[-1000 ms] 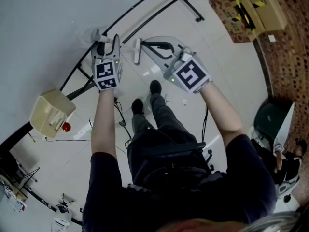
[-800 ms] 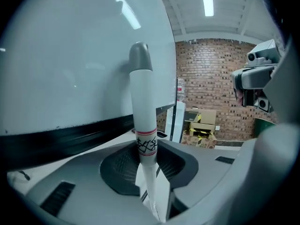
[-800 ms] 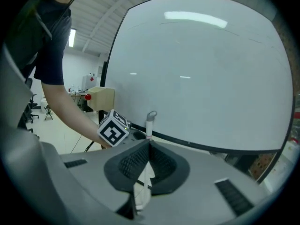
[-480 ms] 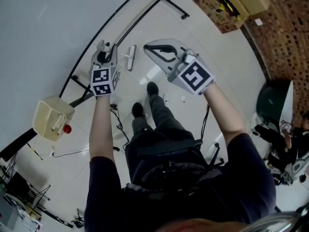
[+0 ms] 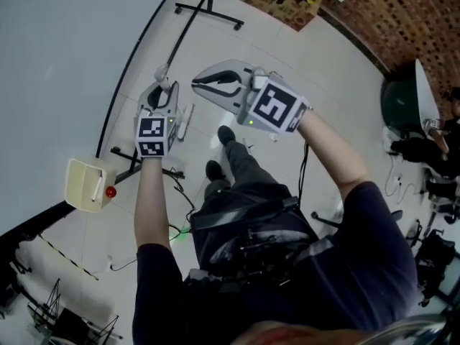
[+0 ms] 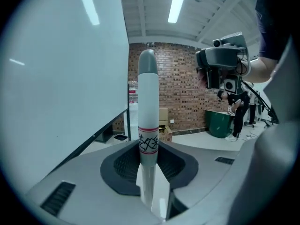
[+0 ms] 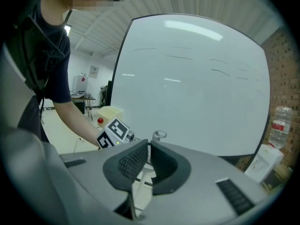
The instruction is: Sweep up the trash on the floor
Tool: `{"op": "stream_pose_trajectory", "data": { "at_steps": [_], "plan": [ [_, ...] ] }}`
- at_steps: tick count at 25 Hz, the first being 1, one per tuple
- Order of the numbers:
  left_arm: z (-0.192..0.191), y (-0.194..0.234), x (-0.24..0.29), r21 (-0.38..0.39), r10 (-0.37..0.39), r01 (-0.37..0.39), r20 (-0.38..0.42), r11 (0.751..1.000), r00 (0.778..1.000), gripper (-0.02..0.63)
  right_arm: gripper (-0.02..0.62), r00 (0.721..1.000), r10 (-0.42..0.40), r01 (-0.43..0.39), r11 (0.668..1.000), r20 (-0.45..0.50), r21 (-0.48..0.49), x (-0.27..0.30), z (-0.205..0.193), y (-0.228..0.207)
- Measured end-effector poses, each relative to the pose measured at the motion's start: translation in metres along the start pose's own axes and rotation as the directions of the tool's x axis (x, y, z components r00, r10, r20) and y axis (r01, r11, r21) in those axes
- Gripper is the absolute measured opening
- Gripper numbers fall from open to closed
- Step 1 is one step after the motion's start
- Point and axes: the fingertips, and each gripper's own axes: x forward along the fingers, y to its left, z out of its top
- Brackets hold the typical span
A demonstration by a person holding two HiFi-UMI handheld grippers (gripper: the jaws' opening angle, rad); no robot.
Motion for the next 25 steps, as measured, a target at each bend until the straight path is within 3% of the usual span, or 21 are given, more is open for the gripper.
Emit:
{"op": "stream_pose_trajectory", "data": {
  "at_steps": [3,6,10,15,20,25],
  "plan": [
    [0.021,-0.029,-0.009,0.035,-0.08,0.08,0.005,0.996,0.997,0.087,0.088,1.0,-0.021,0.02,0.998,0.023,0.058,-0.023,0.019,0.002],
    [0.038,-0.051,-0.013,0.066,-0.154,0.153,0.016,0.986,0.988,0.086,0.138,0.998,-0.068,0.068,0.996,0.0,0.055,-0.041,0.023,-0.004],
    [0.061,-0.083,-0.015,0.095,-0.24,0.237,0.024,0.967,0.971,0.086,0.236,0.998,-0.063,0.063,0.993,-0.005,0.097,-0.063,0.026,-0.008],
    [0.078,-0.123,-0.007,0.144,-0.313,0.306,0.027,0.941,0.949,0.086,0.259,0.995,-0.098,0.097,0.993,0.02,0.062,-0.082,0.04,-0.034],
    [0.076,-0.169,0.019,0.215,-0.363,0.358,-0.018,0.909,0.932,0.086,0.275,1.0,-0.019,0.019,0.999,-0.002,0.03,-0.098,0.028,-0.028],
    [0.087,-0.223,0.05,0.274,-0.382,0.385,-0.065,0.881,0.922,0.086,0.258,0.998,0.043,-0.044,0.998,-0.046,-0.033,-0.14,-0.011,-0.018]
  ]
}}
